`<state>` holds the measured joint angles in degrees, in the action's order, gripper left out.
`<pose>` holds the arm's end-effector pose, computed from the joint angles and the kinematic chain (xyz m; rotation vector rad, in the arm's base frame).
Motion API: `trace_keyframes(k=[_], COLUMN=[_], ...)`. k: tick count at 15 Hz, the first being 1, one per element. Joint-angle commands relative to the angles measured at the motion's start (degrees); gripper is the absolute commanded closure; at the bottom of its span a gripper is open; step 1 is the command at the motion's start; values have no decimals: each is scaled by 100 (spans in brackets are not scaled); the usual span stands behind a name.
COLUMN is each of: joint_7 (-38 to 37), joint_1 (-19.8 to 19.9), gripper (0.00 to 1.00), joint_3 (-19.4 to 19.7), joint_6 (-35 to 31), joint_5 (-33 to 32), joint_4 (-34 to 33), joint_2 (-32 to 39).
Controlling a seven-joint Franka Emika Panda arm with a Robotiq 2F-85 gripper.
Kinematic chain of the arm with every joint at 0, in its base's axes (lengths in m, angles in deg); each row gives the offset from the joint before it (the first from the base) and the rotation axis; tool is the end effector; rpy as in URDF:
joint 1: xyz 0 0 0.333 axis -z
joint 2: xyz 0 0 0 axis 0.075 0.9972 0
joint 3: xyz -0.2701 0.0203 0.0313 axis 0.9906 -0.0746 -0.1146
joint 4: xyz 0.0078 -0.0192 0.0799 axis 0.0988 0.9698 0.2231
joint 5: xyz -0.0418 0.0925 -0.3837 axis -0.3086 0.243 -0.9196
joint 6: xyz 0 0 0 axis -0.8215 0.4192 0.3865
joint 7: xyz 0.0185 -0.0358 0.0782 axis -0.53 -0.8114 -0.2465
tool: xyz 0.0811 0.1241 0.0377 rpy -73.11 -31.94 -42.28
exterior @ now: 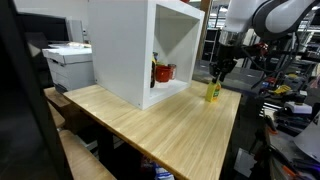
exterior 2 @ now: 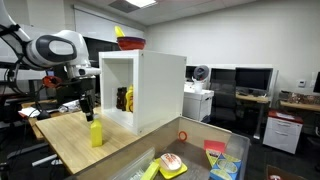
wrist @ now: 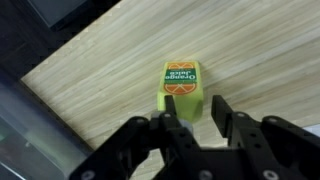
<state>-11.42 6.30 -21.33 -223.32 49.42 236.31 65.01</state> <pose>0.4003 -0.0287 0.2235 2.8210 -0.8739 0.1989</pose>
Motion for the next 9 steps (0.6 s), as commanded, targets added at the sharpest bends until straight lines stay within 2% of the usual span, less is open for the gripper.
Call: trace_keyframes(k=[1,5,6,7,8,9], joint_7=[-464,-709,-756,-790,-826,-845], joint_1=[88,74,79,75,65,49], gripper=[27,3,2,7,37,34], joint_3=[-99,-88,-86,-82,-76,-68], joint_6=[96,68,67,65,88,84], joint_5=[-280,-344,-355,-350,-341,-325], joint_4=[-6,-12,-14,-14,-12,-12], joint_2=[-66,-51,-43,-41,-47,-52])
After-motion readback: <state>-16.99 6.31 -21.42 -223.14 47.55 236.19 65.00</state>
